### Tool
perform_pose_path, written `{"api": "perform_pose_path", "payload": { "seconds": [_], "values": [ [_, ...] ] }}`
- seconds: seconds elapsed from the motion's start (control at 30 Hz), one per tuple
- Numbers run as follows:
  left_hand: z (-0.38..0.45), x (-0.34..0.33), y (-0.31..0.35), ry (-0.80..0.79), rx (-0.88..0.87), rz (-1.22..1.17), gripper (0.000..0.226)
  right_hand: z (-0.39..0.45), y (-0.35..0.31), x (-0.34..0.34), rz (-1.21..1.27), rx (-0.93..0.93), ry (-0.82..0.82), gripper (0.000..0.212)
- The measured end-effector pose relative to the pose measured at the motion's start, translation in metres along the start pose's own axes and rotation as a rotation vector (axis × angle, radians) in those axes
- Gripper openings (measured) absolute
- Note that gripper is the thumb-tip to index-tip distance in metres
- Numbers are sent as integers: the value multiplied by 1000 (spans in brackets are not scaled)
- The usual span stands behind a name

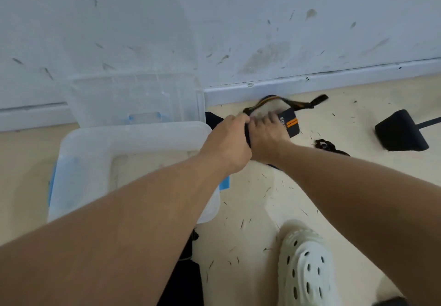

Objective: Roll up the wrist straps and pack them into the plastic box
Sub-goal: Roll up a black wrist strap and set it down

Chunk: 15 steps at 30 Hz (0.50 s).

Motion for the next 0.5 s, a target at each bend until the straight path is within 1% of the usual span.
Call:
{"api": "perform_pose_path", "payload": {
  "seconds": [0.07,0.17,0.27,0.33,0.4,0.5],
  "values": [
    [-1,1,2,-3,0,-21,60,-12,-9,-13,-40,13,-44,75],
    [-3,2,5,0,-21,-30,53,-25,-8,-21,-70,-14,-29,50],
    [-5,5,6,13,-36,-26,52,-33,12,-10,-17,-63,-26,34],
    [-8,9,9,28,-49,-39,51,-42,32,4,58,-139,-20,31],
    [-13,16,15,39,-59,-72,49,-59,54,19,158,-221,28,31],
    [-30,31,25,66,-93,-76,46,-98,82,51,220,-287,96,37]
  ]
}}
Point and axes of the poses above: each hand's wrist, its own z-axis towards the middle knuckle, its own x-axis out of the back of the hand, y = z × x, the point moved 1 cm from there along z, towards the middle knuckle, and after that the axes turned 13 degrees about z, right-handed, at the moved point
